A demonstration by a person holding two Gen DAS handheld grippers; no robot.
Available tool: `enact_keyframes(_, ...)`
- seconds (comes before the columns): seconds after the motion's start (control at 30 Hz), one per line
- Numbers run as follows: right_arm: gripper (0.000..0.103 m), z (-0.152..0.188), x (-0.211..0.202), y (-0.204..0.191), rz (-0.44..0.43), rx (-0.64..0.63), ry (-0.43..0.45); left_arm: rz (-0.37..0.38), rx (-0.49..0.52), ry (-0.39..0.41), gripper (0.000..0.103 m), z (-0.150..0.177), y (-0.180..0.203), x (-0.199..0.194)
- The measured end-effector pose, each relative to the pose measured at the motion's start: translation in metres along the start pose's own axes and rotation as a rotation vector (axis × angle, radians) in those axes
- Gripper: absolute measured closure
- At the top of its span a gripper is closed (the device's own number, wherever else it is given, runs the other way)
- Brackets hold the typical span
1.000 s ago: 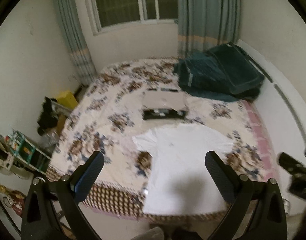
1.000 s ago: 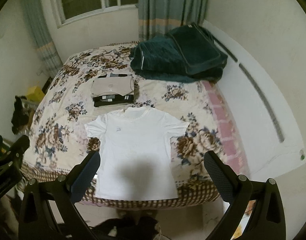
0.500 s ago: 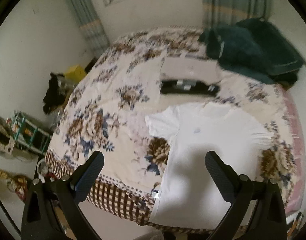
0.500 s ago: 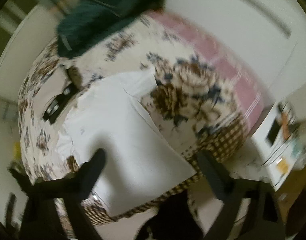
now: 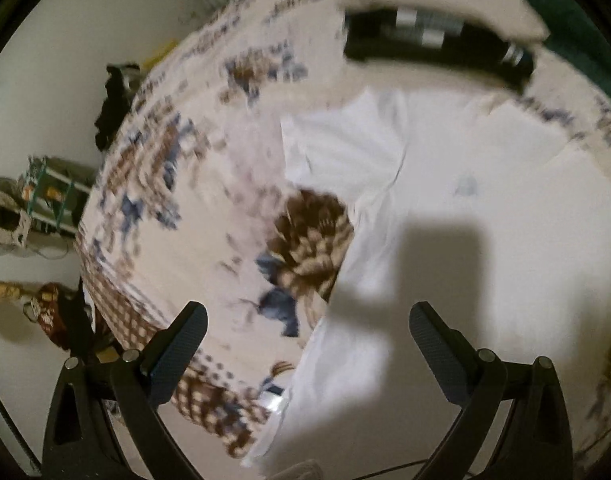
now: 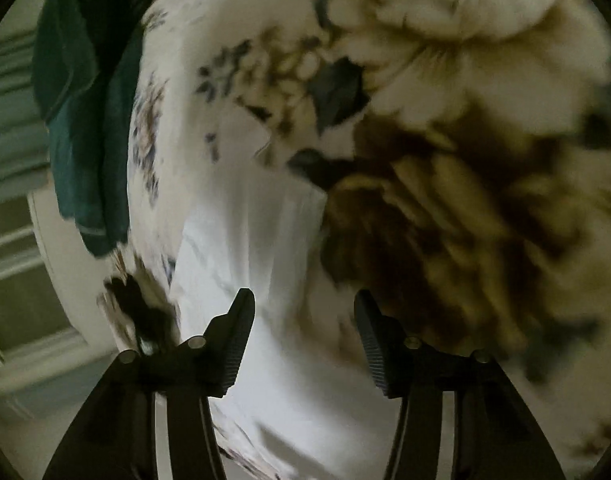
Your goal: Fold small clothes
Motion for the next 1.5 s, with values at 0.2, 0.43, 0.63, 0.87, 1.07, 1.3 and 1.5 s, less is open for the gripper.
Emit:
enact_keyframes(0.2,0.093,-0.03,0.039,-0.016,-0.015,-0.082,0.122,0.076,-0.008,-0.073,0.0,0.004,0.026,0.064)
enact_keyframes(0.43,0.099,0.023,0.04,-0.122,0.233,-0.477,0.232,0.133,0.057,-0.008,0.0,0.012,0.027,0.068)
enact_keyframes(0.63,0.098,0.166,0.145,-0.211,0.586,-1.138,-0.032,0.128,0.087,0.058,0.0,0.008,0.005,0.072)
enact_keyframes(0.87,0.061,0.182,0.141,-0.179,0.564,-0.986,-0.232,0.14,0.058,0.063,0.0,-0.007,-0.036,0.089)
enact_keyframes(1.07,0.06,0.142,0.139,-0.17,0.471,-0.781,-0.125,0.109,-0.019,0.05,0.0,-0.023,-0.066,0.109)
enact_keyframes(1.3,0.06,0.105,0.224,-0.176,0.414,-0.562,-0.124,0.109,-0.049,0.029,0.0,-0.032,-0.076,0.117)
enact_keyframes(1.5,0.06,0.171,0.247,-0.217,0.073,-0.688,-0.432,0.124,-0.042,0.028,0.0,-0.036,-0.073,0.115)
Point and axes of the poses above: each gripper's, at about its wrist camera, not at the fingertips, and x roughly the way its jaws point, y to its right, z to its underside, the point moved 2 cm from there along x, roughly the way its jaws point, and after that the axes turned 11 degrees about -y, right-handed, at the moved point
